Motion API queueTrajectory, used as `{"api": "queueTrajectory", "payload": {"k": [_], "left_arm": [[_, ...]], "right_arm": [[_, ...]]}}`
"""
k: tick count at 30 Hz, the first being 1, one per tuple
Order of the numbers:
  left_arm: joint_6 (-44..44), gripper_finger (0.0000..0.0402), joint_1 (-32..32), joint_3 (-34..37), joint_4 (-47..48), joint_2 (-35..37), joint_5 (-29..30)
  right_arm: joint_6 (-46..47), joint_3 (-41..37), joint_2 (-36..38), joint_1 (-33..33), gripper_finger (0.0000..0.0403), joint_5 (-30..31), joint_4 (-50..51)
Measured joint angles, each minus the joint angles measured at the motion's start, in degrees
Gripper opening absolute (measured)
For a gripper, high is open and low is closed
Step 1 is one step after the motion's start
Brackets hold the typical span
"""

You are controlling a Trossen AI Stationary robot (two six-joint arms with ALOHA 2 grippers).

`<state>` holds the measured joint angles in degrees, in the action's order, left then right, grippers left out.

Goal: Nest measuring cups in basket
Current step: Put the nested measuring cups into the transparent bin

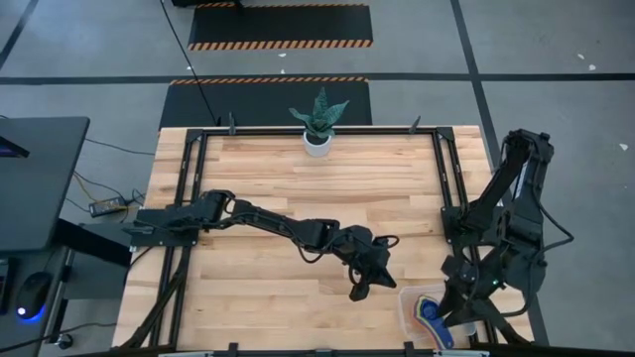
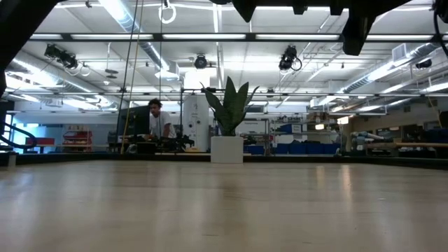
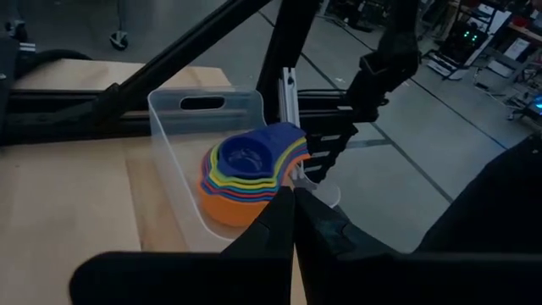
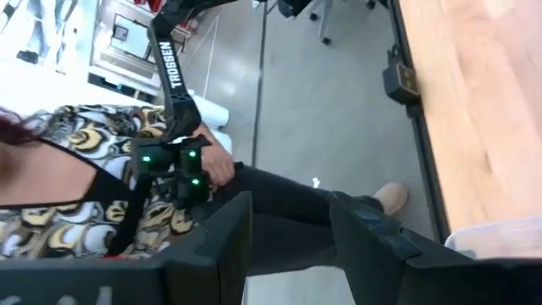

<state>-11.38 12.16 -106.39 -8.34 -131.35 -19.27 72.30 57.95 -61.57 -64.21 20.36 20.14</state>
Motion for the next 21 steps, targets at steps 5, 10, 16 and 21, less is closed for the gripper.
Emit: {"api": "queueTrajectory", "payload": {"k": [5, 10, 16, 21], "left_arm": [[-0.02, 0.0013, 0.0, 0.0, 0.02, 0.0, -0.01], [-0.02, 0.0013, 0.0, 0.0, 0.02, 0.0, -0.02], [-0.02, 0.0013, 0.02, 0.0, 0.02, 0.0, -0.02], [-0.02, 0.0013, 0.0, 0.0, 0.03, 0.0, -0.02]], "right_arm": [[-4.33, -0.07, -2.06, 0.96, 0.0167, -1.03, 0.81], [-4.56, -0.07, -3.73, 1.77, 0.0166, -4.79, 0.93], [4.16, -0.07, -6.37, 2.83, 0.0156, -13.66, 8.57], [13.14, -0.07, -9.79, 2.86, 0.0143, -23.06, 21.84]]}}
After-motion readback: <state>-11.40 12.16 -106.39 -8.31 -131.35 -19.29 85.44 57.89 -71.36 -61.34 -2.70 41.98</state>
